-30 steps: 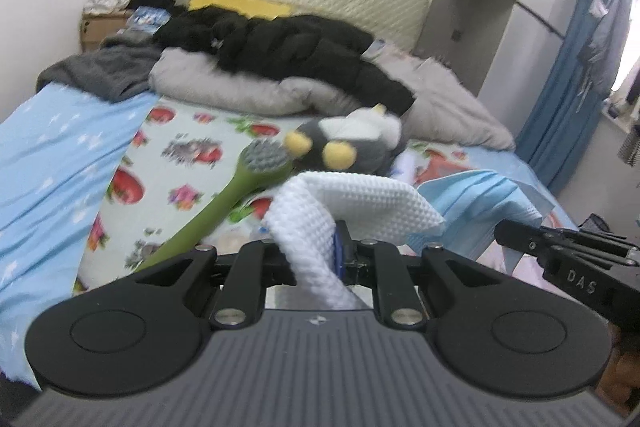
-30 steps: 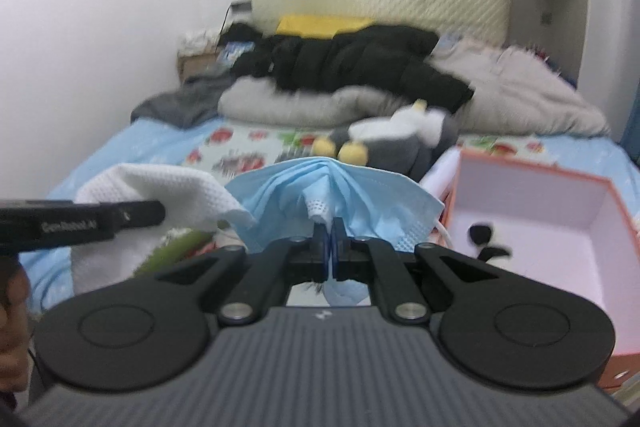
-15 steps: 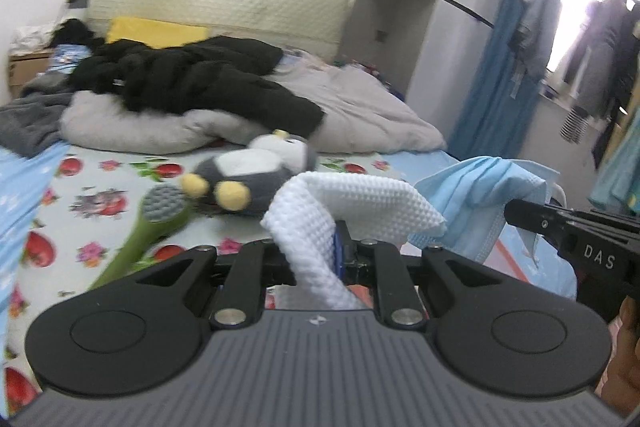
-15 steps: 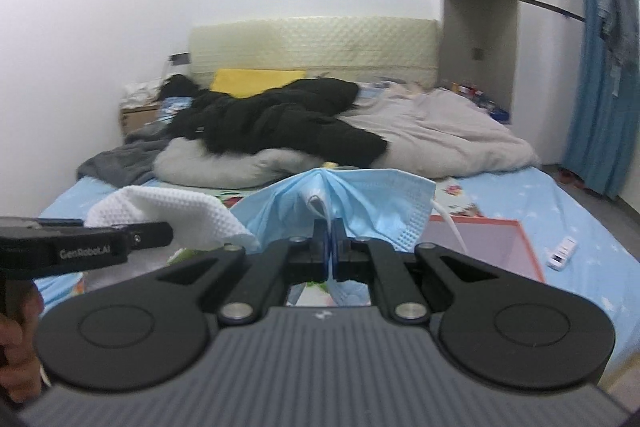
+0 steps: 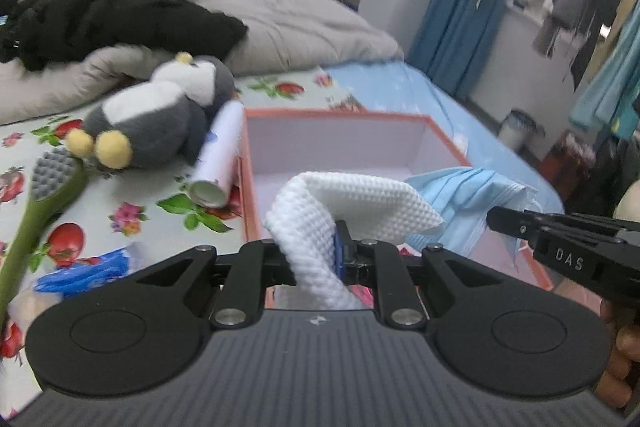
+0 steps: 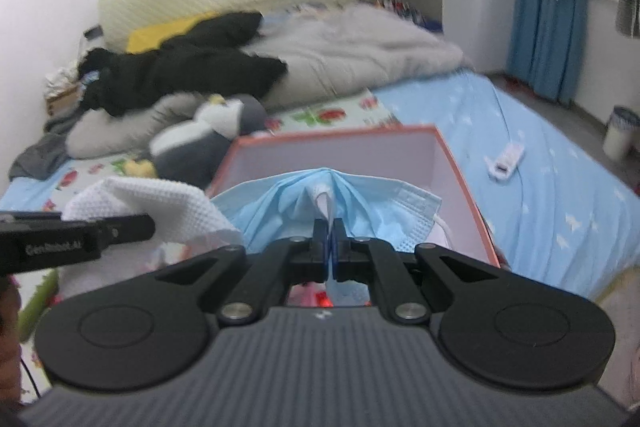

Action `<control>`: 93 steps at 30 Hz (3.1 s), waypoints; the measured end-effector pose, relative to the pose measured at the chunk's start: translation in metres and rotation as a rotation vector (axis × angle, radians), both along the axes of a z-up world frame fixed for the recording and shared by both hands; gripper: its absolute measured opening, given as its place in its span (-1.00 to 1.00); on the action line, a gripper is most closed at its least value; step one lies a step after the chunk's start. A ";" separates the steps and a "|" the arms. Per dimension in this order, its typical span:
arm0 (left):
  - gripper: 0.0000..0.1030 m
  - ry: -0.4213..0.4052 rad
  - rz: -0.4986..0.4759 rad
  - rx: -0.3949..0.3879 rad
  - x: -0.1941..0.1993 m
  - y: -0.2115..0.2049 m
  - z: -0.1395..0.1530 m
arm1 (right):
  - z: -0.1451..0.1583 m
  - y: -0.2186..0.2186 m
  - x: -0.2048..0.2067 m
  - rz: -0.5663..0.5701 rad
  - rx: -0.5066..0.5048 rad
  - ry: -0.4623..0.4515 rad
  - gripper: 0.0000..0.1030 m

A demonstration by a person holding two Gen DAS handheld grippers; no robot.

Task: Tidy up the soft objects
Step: 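Lift the towel and mask and carry both over the pink box, then open the left tool over the box while the right tool releases the mask, then move both tools back toward the blue tissue packet and sponge bag, then grasp the clear sponge bag with the left tool while the right tool grasps the blue tissue packet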

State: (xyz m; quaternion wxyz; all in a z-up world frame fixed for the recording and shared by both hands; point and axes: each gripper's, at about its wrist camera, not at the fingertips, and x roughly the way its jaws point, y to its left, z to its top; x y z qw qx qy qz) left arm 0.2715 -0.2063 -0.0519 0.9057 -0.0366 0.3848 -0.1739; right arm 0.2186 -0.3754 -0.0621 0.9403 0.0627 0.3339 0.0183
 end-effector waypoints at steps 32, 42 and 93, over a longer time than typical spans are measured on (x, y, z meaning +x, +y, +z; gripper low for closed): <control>0.06 0.021 -0.017 0.033 0.018 -0.018 -0.001 | -0.018 -0.026 0.014 -0.044 0.046 0.063 0.10; 0.06 -0.097 0.039 0.004 -0.046 0.027 0.058 | 0.044 0.004 -0.030 0.013 0.074 -0.090 0.10; 0.06 0.059 0.438 0.039 -0.157 0.225 -0.044 | -0.021 0.186 -0.062 0.422 0.111 0.095 0.10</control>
